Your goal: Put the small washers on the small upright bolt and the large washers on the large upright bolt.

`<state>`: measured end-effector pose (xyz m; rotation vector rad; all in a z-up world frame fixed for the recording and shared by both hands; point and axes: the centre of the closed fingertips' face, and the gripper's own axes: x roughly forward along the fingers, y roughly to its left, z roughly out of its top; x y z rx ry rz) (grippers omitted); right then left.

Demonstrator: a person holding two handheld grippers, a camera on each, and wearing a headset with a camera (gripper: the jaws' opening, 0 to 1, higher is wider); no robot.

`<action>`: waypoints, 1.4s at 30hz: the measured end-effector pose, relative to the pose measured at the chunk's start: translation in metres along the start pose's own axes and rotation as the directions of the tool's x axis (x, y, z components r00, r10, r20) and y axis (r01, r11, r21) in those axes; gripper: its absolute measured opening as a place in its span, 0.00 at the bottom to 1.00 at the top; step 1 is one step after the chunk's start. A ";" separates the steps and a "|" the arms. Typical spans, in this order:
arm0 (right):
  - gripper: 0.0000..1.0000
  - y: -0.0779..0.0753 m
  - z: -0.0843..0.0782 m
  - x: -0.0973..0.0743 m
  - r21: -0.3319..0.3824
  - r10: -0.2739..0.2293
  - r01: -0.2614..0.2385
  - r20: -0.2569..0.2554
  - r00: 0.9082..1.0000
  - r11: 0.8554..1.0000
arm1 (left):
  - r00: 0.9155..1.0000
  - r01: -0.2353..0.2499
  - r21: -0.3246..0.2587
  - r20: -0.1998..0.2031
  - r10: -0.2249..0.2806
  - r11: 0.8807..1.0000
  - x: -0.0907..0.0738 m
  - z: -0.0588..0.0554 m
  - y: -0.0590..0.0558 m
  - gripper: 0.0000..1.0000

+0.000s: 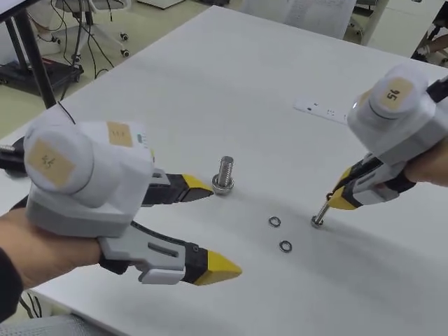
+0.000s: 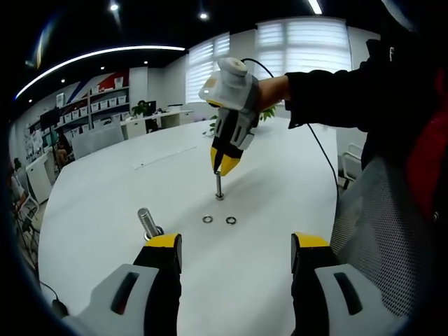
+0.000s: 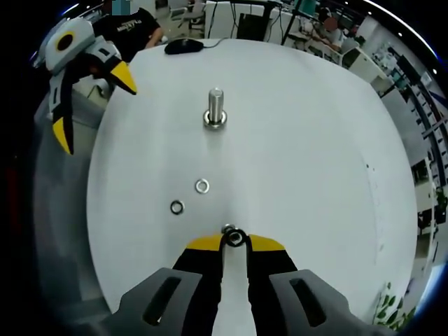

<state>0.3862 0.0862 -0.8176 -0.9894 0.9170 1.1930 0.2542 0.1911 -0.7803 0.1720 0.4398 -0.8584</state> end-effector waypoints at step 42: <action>0.13 -0.002 -0.009 0.036 0.023 0.055 -0.055 -0.028 0.998 0.998 | 0.998 0.036 -0.015 0.047 -0.036 0.999 0.011 0.010 0.028 0.63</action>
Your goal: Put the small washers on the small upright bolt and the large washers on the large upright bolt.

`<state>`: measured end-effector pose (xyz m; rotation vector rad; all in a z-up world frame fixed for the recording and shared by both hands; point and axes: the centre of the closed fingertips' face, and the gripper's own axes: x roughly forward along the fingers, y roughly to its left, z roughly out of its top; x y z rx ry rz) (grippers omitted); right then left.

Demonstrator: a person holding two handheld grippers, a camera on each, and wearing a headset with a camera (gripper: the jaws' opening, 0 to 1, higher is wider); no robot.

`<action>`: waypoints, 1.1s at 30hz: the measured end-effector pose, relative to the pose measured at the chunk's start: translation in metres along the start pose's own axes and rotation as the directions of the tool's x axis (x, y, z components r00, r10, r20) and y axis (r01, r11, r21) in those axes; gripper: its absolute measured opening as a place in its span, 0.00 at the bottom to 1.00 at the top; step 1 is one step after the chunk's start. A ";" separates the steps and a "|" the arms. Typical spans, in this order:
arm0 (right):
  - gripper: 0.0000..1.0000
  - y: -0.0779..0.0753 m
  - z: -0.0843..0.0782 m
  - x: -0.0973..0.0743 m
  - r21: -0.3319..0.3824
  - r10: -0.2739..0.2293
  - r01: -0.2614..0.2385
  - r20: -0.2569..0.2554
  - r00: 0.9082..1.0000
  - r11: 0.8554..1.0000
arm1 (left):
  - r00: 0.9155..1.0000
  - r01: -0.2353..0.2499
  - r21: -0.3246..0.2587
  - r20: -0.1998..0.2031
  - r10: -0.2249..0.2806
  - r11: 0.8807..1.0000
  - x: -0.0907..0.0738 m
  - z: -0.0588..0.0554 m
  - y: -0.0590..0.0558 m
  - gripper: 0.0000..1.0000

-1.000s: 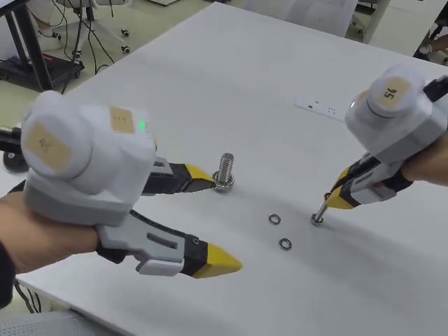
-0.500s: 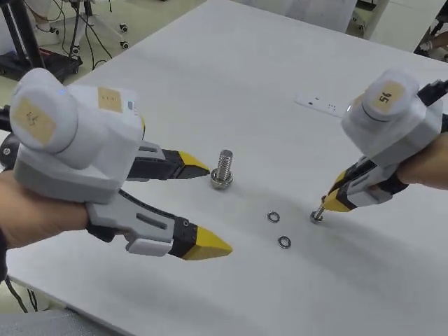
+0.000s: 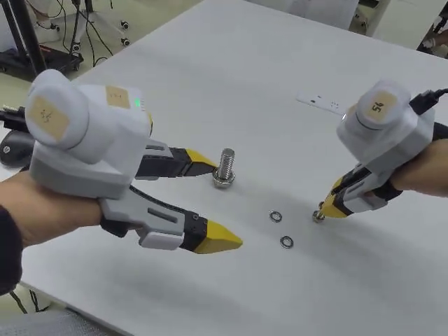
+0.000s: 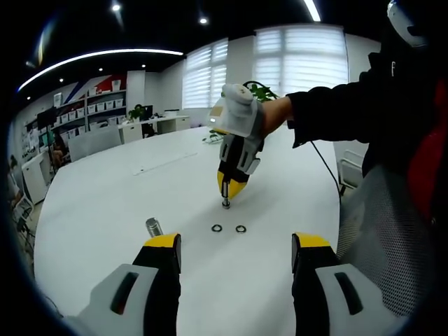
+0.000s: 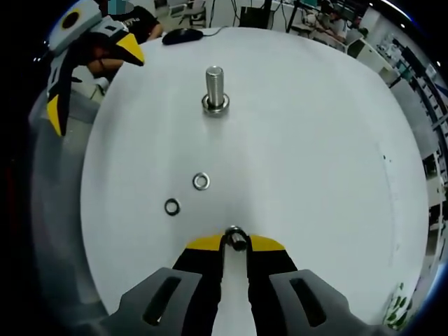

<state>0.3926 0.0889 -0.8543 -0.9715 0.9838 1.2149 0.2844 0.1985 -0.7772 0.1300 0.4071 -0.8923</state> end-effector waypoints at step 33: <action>0.18 0.004 -0.005 0.014 0.012 0.006 -0.006 0.001 1.000 1.000 | 1.000 -0.005 -0.036 0.021 0.006 0.999 0.000 -0.002 -0.001 0.63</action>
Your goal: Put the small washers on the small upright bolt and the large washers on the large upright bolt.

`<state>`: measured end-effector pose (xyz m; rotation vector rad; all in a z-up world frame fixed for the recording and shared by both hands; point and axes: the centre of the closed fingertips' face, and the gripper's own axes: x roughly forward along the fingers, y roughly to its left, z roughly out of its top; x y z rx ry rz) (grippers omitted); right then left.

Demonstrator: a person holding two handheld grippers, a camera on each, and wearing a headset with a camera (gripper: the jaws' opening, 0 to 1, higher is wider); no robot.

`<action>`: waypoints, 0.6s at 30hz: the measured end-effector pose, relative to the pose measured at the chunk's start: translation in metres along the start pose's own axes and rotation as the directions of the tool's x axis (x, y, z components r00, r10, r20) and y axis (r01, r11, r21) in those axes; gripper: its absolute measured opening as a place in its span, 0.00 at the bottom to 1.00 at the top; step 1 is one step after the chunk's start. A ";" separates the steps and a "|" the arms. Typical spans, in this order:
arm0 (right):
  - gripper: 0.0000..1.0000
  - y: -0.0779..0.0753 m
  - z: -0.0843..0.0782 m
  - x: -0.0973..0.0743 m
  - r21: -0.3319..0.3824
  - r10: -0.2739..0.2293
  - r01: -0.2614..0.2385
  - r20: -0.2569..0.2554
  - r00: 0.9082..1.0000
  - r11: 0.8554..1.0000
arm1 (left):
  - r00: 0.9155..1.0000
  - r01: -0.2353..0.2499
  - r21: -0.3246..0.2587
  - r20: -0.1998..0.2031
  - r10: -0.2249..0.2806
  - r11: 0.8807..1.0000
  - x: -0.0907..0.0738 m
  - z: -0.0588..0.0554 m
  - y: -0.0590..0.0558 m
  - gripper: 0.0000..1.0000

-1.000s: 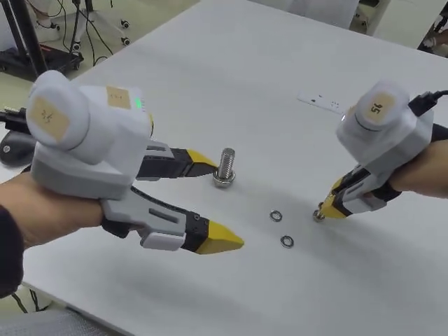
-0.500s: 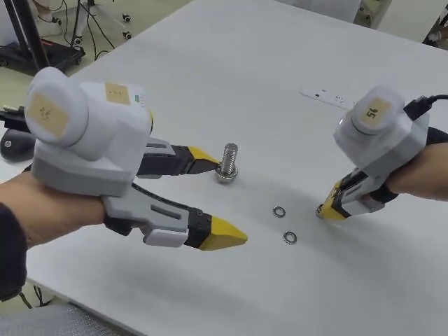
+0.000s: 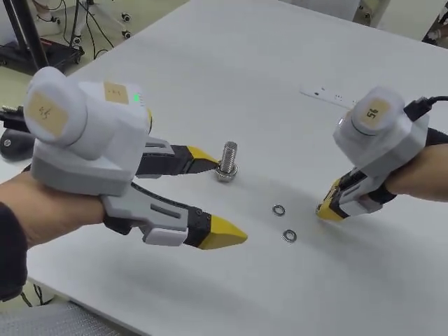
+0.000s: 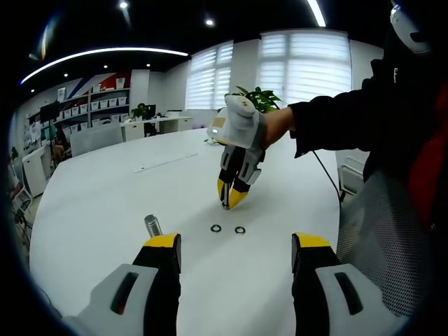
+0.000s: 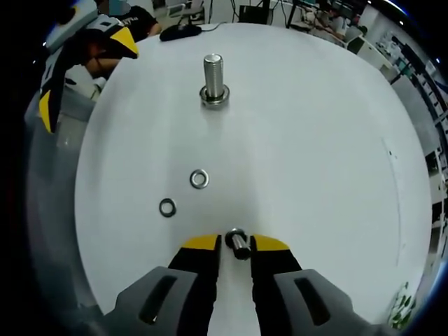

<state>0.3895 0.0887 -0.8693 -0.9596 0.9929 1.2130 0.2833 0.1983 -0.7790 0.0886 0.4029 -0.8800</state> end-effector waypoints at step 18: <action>0.21 0.001 0.002 -0.026 0.016 -0.051 0.051 0.042 0.998 0.999 | 1.000 0.010 0.003 0.001 -0.010 1.000 0.000 0.000 -0.003 0.63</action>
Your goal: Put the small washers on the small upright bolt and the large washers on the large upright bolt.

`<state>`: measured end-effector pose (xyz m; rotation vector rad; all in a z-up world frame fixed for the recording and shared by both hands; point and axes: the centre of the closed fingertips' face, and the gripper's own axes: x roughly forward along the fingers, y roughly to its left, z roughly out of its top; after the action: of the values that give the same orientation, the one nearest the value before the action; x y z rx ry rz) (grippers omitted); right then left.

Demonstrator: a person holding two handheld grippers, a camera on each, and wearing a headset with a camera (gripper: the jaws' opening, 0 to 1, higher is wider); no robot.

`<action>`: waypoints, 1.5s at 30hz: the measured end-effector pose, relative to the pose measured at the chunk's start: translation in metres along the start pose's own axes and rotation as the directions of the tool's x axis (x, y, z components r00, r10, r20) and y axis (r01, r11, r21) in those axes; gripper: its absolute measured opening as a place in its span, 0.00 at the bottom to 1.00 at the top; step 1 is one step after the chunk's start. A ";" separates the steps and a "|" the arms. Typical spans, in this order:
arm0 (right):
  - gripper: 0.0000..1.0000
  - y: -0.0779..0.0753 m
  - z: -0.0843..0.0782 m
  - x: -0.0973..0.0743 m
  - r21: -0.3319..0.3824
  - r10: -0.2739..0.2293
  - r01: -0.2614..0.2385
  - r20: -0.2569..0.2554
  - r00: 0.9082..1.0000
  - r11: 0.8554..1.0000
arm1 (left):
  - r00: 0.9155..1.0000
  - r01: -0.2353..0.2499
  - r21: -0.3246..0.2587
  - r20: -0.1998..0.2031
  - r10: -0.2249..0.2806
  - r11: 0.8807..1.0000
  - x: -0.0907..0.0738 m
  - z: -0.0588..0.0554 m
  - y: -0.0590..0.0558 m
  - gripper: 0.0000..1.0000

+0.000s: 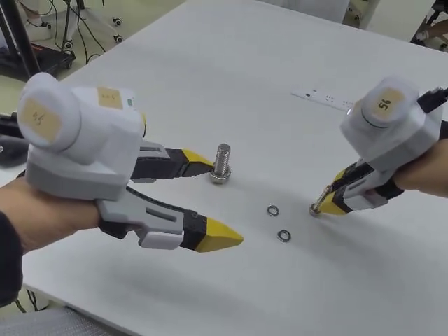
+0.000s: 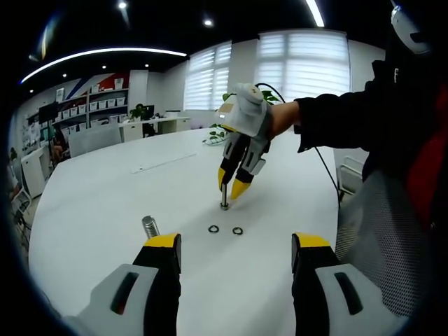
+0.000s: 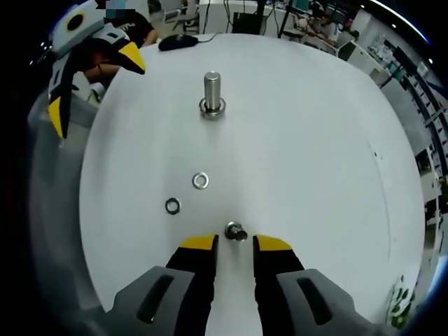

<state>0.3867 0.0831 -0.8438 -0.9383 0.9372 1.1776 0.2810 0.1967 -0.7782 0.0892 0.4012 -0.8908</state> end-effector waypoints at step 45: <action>0.20 0.066 0.018 0.017 -0.043 0.094 -0.094 -0.004 0.996 0.995 | 1.000 -0.001 0.019 0.026 0.001 1.000 -0.007 0.003 -0.007 0.63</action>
<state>0.3253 0.1140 -0.8604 -0.9381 0.9696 1.2806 0.2723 0.1966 -0.7724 0.0953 0.3689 -0.8941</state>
